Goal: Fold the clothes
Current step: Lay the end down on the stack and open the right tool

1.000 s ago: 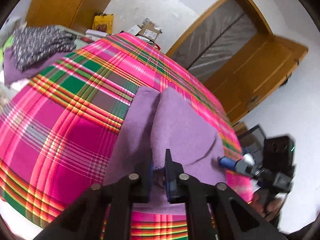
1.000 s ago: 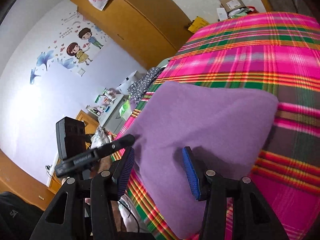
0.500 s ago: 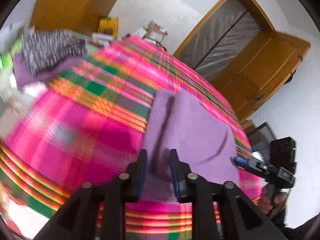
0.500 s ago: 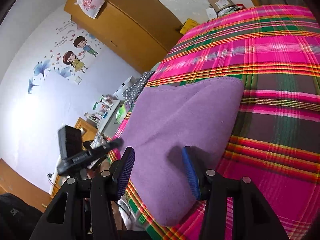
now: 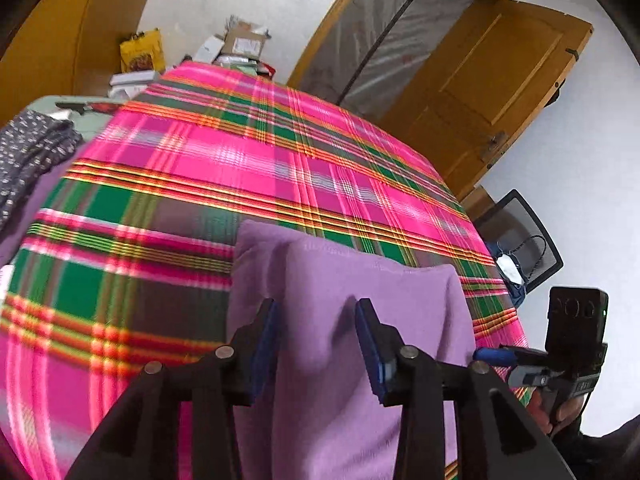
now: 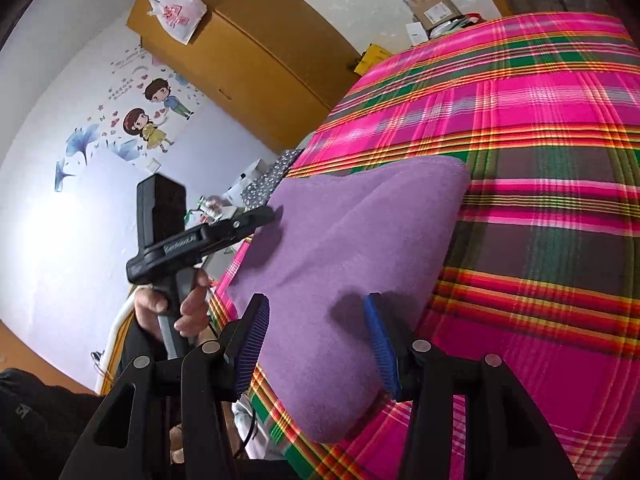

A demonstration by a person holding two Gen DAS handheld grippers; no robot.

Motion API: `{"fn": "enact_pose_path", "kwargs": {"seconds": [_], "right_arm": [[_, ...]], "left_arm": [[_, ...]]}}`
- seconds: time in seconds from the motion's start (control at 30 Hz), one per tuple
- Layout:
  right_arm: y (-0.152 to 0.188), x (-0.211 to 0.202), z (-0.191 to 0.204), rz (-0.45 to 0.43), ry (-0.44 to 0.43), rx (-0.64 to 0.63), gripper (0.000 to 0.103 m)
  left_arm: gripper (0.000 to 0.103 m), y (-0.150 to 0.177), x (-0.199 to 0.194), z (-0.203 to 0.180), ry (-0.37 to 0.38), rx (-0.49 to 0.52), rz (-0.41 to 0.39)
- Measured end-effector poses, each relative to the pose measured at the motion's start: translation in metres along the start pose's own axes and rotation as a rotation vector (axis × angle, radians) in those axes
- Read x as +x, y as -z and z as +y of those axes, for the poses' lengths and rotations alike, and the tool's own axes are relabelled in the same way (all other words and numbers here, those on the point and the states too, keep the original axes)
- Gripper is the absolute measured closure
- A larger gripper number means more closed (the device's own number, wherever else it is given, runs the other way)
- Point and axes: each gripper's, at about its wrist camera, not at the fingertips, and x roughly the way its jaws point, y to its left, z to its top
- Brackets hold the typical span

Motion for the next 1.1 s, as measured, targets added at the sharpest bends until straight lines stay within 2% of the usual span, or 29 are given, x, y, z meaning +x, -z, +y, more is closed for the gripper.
{"fn": "enact_pose_path", "kwargs": {"seconds": [0.03, 0.07, 0.13, 0.3, 0.43, 0.53, 0.6, 0.7, 0.83, 0.87, 0.9, 0.97, 1.03, 1.1], "right_arm": [[0.000, 0.000, -0.001, 0.000, 0.003, 0.000, 0.052], [0.000, 0.000, -0.001, 0.000, 0.007, -0.002, 0.052], [-0.001, 0.000, -0.001, -0.003, 0.014, -0.012, 0.052], [-0.002, -0.001, 0.002, -0.010, 0.027, -0.033, 0.052], [-0.003, -0.002, 0.004, -0.015, 0.037, -0.049, 0.052], [-0.003, -0.002, 0.006, -0.019, 0.045, -0.061, 0.052], [-0.005, -0.004, 0.007, -0.030, 0.058, -0.071, 0.052], [-0.009, -0.007, 0.009, -0.072, 0.102, -0.098, 0.052], [-0.019, -0.002, 0.020, -0.116, 0.183, -0.186, 0.052], [-0.022, 0.003, 0.023, -0.112, 0.198, -0.205, 0.056], [-0.024, 0.008, 0.027, -0.101, 0.211, -0.232, 0.067], [-0.024, 0.021, 0.034, -0.077, 0.270, -0.305, 0.077], [-0.020, 0.038, 0.038, -0.037, 0.360, -0.393, 0.083], [-0.011, 0.048, 0.036, -0.016, 0.421, -0.458, 0.085]], "left_arm": [[0.078, -0.002, 0.001, 0.002, 0.009, -0.013, -0.001], [0.086, -0.004, 0.001, 0.004, 0.016, -0.025, -0.008], [0.092, -0.005, -0.003, 0.005, 0.033, -0.036, -0.028], [0.093, -0.003, -0.006, 0.014, 0.056, -0.072, -0.081], [0.092, 0.003, 0.018, 0.041, 0.092, -0.161, -0.023], [0.089, 0.007, 0.009, 0.041, 0.100, -0.179, -0.043], [0.089, 0.009, -0.002, 0.036, 0.072, -0.170, -0.069], [0.089, 0.017, -0.030, 0.022, -0.017, -0.130, -0.141], [0.089, 0.039, -0.056, -0.002, -0.011, -0.076, -0.191], [0.089, 0.045, -0.056, -0.006, -0.015, -0.061, -0.186], [0.089, 0.053, -0.054, -0.011, -0.028, -0.045, -0.177], [0.089, 0.068, -0.047, -0.014, -0.058, -0.026, -0.147], [0.090, 0.082, -0.037, -0.007, -0.083, -0.041, -0.112], [0.094, 0.091, -0.037, -0.004, -0.085, -0.037, -0.130]]}}
